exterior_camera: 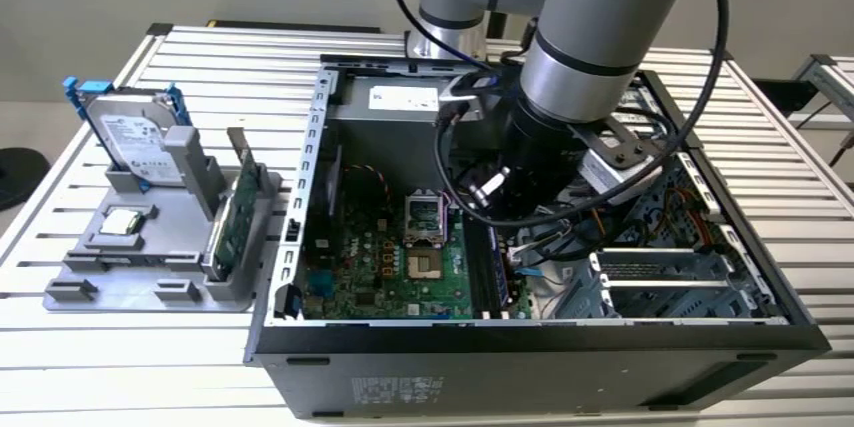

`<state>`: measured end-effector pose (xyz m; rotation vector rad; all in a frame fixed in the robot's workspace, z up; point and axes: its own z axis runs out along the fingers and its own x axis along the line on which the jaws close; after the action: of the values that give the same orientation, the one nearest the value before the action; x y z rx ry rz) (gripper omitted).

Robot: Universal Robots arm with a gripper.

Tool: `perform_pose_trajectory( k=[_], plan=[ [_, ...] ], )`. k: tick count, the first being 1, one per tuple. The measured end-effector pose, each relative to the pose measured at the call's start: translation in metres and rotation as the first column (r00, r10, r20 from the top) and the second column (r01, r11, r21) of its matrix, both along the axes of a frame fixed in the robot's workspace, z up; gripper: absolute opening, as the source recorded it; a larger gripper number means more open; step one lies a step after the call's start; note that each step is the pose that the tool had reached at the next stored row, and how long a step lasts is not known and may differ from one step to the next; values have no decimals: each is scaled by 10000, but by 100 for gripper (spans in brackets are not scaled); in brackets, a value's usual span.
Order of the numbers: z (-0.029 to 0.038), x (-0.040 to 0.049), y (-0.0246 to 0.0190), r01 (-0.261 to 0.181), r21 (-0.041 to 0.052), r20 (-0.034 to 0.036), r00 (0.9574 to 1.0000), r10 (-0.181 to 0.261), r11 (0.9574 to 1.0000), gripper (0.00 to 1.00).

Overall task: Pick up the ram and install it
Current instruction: 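Press down the ram until it locks into place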

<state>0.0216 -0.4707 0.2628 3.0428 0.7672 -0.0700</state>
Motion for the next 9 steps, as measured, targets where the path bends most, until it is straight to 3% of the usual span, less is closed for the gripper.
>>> perform_pose_trajectory(
  k=[9],
  plan=[
    [1,0,13,-1081,-3,0,9941,1081,9941,0]
  ],
)
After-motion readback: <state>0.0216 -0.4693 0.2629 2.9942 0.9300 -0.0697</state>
